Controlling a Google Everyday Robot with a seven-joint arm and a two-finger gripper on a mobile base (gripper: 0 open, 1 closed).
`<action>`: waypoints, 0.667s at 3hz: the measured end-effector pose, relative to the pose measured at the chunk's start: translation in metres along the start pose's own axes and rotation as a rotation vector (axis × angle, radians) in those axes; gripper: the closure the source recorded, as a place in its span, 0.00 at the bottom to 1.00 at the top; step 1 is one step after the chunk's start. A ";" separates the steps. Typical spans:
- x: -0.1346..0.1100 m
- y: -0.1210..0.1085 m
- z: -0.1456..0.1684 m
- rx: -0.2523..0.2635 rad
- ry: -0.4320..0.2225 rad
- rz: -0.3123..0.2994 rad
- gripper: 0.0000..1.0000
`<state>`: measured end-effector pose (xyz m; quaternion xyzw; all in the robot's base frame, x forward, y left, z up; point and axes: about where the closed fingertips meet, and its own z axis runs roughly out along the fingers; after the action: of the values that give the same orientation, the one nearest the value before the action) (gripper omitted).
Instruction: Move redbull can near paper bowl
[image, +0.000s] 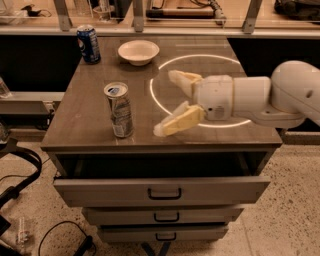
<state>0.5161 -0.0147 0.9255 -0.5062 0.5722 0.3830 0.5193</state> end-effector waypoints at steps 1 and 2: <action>-0.015 0.001 0.070 -0.055 -0.077 -0.001 0.00; -0.019 0.003 0.104 -0.088 -0.115 0.003 0.00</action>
Offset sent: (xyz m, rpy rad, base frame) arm 0.0248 0.1400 -0.0026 0.1518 0.0019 0.1288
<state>0.5333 0.0896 0.9266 -0.5047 0.5250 0.4370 0.5279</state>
